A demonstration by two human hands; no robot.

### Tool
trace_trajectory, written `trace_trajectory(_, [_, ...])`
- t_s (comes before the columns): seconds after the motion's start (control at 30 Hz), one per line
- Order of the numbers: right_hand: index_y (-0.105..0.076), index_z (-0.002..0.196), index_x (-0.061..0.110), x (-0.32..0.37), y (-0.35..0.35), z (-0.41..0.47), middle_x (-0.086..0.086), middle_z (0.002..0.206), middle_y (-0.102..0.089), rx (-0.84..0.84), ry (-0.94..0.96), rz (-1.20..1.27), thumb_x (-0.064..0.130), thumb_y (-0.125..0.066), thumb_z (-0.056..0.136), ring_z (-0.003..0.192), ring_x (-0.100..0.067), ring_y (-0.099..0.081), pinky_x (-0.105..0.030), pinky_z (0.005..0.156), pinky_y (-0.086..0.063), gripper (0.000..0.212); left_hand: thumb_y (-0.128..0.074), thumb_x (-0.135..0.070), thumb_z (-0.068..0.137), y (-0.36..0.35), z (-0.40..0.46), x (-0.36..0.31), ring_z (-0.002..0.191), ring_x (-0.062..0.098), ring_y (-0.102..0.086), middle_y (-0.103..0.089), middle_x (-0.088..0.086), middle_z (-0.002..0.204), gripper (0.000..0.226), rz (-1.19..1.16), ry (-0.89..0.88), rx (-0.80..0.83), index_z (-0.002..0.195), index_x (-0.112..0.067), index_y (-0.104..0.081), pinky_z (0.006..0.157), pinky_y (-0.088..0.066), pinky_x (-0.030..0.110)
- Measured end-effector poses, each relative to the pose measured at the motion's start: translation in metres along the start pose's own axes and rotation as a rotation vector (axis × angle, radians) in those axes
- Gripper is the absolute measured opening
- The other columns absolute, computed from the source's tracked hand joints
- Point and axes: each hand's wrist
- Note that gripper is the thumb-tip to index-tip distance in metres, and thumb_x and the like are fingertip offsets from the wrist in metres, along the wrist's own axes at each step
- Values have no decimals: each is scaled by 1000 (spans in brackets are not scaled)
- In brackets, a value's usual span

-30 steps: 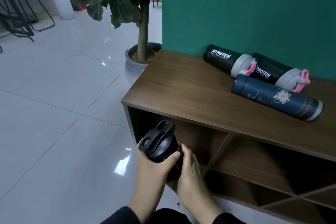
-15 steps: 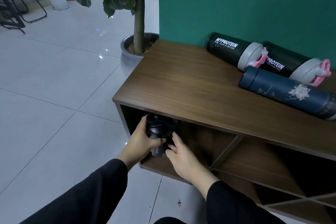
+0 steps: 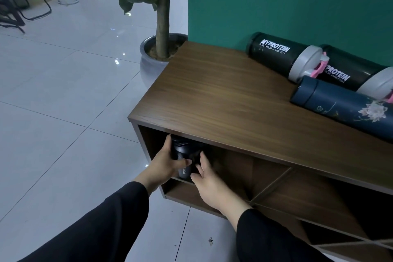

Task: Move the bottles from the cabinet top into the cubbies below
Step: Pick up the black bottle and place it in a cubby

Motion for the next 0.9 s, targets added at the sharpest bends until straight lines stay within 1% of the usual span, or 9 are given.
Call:
trace_trajectory(0.17, [9, 156, 36, 8, 2, -5, 2, 168, -13, 9, -20, -60, 28, -41, 98, 152, -15, -21, -37, 122, -22, 77, -78, -5, 79, 0, -1, 5, 113, 10, -69, -72, -14, 117, 79, 42, 8, -1, 138, -42, -41, 105, -53, 42])
trace_trajectory(0.3, [10, 157, 34, 10, 3, -11, -9, 161, -32, 1, -29, -157, 29, -41, 100, 141, -27, -41, -39, 115, -34, 76, -80, -6, 79, -2, -4, 3, 109, 4, -68, -71, -13, 116, 77, 100, -6, -2, 136, -40, -40, 101, -54, 35])
trace_trajectory(0.37, [10, 157, 33, 10, 4, -13, -18, 152, -42, -2, -36, -203, 30, -41, 100, 137, -31, -46, -42, 114, -37, 76, -81, -8, 78, -3, -6, 2, 108, 5, -68, -69, -12, 117, 75, 136, -8, -20, 136, -36, -41, 98, -54, 33])
trace_trajectory(0.43, [9, 157, 31, 12, 5, -16, -25, 145, -47, 2, -37, -240, 29, -41, 101, 134, -35, -47, -45, 113, -38, 75, -84, -17, 73, -5, -8, 1, 109, 9, -67, -67, -8, 120, 74, 171, -9, -64, 133, -36, -44, 96, -54, 34])
trace_trajectory(0.57, [5, 158, 29, 14, 7, -24, -28, 143, -48, 9, -53, -277, 28, -41, 102, 134, -36, -47, -44, 113, -37, 72, -88, -37, 57, -7, -5, 15, 115, 18, -65, -61, -1, 125, 90, 189, -8, -136, 137, -40, -45, 97, -56, 47])
trace_trajectory(0.67, [3, 158, 25, 16, 7, -30, -29, 144, -46, 38, -47, -308, 26, -40, 103, 134, -35, -46, -39, 114, -36, 70, -85, -37, 57, -10, -11, 9, 118, 16, -62, -59, -4, 129, 98, 209, -7, -160, 144, -38, -39, 100, -54, 42])
trace_trajectory(0.77, [-5, 159, 21, 21, 9, -38, -16, 151, -45, 29, 9, -307, 21, -42, 102, 137, -28, -45, -27, 109, -35, 67, -84, -23, 66, -14, -17, 3, 117, 16, -63, -61, -5, 131, 100, 221, 15, -164, 150, -36, -31, 93, -53, 31])
trace_trajectory(0.8, [-5, 159, 21, 22, 9, -41, -15, 152, -44, 36, 9, -313, 21, -41, 103, 138, -28, -45, -27, 110, -34, 67, -84, -19, 69, -16, -18, 3, 116, 17, -63, -62, -5, 131, 100, 225, 26, -169, 152, -34, -30, 90, -51, 28])
trace_trajectory(0.9, [3, 158, 31, 18, 10, -42, -20, 148, -47, 48, -15, -312, 28, -38, 103, 135, -32, -48, -40, 114, -37, 69, -83, -17, 73, -20, -21, -1, 114, 21, -64, -65, -3, 129, 98, 269, 52, -212, 154, -30, -28, 85, -47, 26])
Point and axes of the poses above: each hand's wrist, its own z-axis towards the middle knuckle, its own y-axis out of the back of the hand, x = y × z
